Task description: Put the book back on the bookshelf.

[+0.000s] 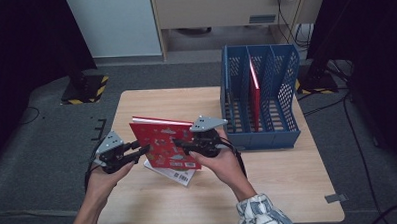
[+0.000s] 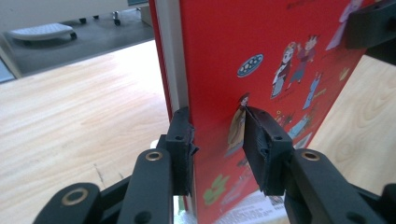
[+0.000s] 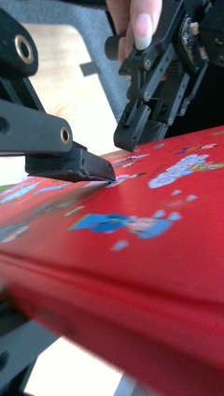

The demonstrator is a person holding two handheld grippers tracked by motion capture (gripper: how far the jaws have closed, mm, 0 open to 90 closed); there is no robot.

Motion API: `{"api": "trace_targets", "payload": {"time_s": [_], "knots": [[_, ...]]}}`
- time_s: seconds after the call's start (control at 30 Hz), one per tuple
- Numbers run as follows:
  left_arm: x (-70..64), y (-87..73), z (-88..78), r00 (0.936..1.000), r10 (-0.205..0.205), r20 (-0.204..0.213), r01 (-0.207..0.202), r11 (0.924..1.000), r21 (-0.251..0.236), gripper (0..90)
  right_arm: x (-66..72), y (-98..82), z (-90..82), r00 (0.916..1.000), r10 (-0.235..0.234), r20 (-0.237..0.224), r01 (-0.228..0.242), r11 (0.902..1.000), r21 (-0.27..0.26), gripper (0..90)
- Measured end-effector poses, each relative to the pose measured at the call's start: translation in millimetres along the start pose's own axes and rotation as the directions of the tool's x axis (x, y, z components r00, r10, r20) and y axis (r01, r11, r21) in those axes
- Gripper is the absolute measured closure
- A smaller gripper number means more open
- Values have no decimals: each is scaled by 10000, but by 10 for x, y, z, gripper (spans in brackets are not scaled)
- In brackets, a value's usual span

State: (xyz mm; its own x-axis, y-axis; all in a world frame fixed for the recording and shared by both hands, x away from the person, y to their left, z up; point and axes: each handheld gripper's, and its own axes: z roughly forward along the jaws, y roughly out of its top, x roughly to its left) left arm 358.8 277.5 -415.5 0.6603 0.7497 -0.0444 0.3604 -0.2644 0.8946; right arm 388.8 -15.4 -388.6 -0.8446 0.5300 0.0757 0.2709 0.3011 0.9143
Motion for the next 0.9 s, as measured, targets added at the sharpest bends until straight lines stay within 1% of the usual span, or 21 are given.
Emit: {"api": "trace_targets", "payload": {"time_s": [0.03, 0.1, 0.17, 0.23, 0.33, 0.43, 0.57, 0.6, 0.63, 0.7, 0.8, 0.9], "knots": [[-3, 17, 24, 10000, 50, -60, -49, 10000, 28, 627, -8, 3, 0, 10000, -42, 33, 42, 10000, 36, 565], [0, 25, 63, 10000, 49, -66, -49, 10000, -11, 622, -40, -11, -1, 10000, 31, 61, -31, 10000, 29, 565], [3, 17, 90, 10000, -59, -46, 58, 9999, -107, 615, -62, -26, -8, 9998, 113, 140, -113, 9999, -37, 569], [14, 0, 103, 9999, -161, -23, 161, 9996, -234, 604, -56, -32, -16, 9998, 85, 157, -84, 9999, -82, 579], [18, -21, 115, 9988, -476, 75, 478, 9980, -415, 552, -17, -26, -12, 9999, -59, 125, 61, 9999, -89, 595], [-3, -19, 124, 9986, -531, 27, 532, 9976, -453, 511, 23, 0, 7, 9998, -159, 106, 160, 9998, -121, 590], [-26, -19, 133, 9985, -549, -83, 545, 9973, -487, 463, 45, 27, 21, 9997, -224, 71, 225, 9997, -135, 556], [-25, -21, 137, 9983, -572, -96, 566, 9971, -500, 448, 47, 29, 22, 9997, -244, 15, 244, 9996, -127, 535], [-24, -25, 141, 9983, -579, -112, 573, 9971, -504, 437, 46, 29, 20, 9995, -294, -108, 293, 9995, -155, 533], [-25, -36, 151, 9979, -624, -198, 613, 9968, -521, 406, 42, 29, 20, 9993, -320, -208, 316, 9993, -177, 522], [-34, -56, 168, 9977, -610, -312, 594, 9970, -488, 386, 35, 25, 23, 9988, -358, -325, 351, 9991, -234, 506], [-36, -67, 185, 9974, -616, -380, 597, 9971, -479, 374, 41, 24, 29, 9988, -420, -237, 413, 9987, -282, 475]]}}
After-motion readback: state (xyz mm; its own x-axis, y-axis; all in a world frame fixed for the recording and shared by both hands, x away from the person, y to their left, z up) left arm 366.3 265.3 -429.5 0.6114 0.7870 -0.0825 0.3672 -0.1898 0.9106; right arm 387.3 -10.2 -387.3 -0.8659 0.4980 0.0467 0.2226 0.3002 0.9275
